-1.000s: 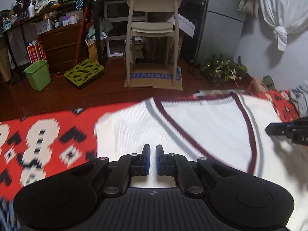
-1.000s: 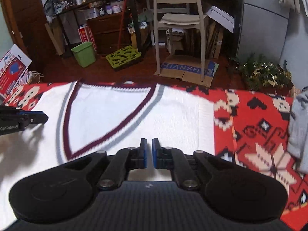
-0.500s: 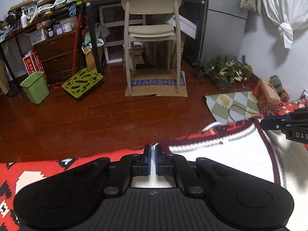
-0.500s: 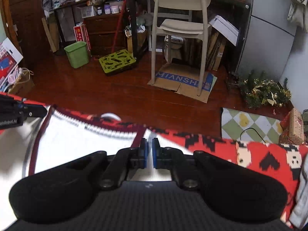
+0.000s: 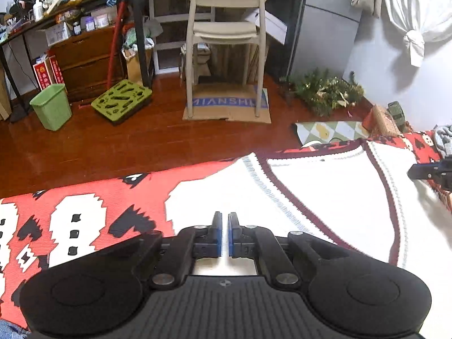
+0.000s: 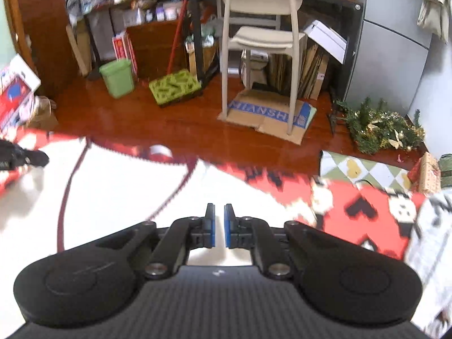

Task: Fold clothes

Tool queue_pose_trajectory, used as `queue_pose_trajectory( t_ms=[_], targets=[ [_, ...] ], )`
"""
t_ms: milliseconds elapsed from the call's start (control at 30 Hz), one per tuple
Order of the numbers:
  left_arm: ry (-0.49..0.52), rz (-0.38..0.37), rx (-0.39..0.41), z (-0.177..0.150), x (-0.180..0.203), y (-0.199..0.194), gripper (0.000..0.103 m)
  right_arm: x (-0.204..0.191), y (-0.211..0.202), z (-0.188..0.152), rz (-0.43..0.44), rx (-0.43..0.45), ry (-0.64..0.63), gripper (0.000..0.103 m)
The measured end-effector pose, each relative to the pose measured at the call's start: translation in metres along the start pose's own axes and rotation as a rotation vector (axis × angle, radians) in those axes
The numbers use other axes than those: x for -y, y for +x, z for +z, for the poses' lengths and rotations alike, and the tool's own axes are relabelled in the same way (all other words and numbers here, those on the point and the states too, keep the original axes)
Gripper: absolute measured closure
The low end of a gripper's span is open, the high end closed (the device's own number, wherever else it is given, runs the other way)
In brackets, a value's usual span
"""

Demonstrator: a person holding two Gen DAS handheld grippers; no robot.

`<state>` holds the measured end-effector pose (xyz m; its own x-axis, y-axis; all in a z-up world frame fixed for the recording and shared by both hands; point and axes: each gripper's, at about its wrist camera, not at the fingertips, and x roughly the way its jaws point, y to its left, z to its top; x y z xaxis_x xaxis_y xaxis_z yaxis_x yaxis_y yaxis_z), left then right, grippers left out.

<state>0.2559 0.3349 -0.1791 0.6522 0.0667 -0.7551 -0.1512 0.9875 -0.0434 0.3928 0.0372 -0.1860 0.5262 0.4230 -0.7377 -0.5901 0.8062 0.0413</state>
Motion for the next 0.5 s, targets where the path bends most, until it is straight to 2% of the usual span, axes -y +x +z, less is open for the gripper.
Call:
queue_pose_trajectory(
  t_ms=[133,267,367,433,500],
  targets=[
    [-0.015,0.014,0.019,0.006,-0.001,0.010,0.098,0.010,0.007,-0.009,0.002,0.012,0.024,0.097],
    [0.042,0.055,0.038,0.018,0.005,0.028,0.096,0.020,0.025,0.006,-0.007,0.012,0.090,0.097],
    [0.088,0.096,0.056,0.027,0.008,0.038,0.096,0.020,0.040,0.016,-0.036,0.029,0.048,0.099],
    [0.107,0.123,0.054,0.033,0.008,0.044,0.095,0.019,0.046,0.020,-0.053,0.046,0.012,0.093],
    [0.094,0.134,0.045,0.040,0.004,0.047,0.095,0.021,0.049,0.025,-0.061,0.045,0.033,0.092]
  ],
)
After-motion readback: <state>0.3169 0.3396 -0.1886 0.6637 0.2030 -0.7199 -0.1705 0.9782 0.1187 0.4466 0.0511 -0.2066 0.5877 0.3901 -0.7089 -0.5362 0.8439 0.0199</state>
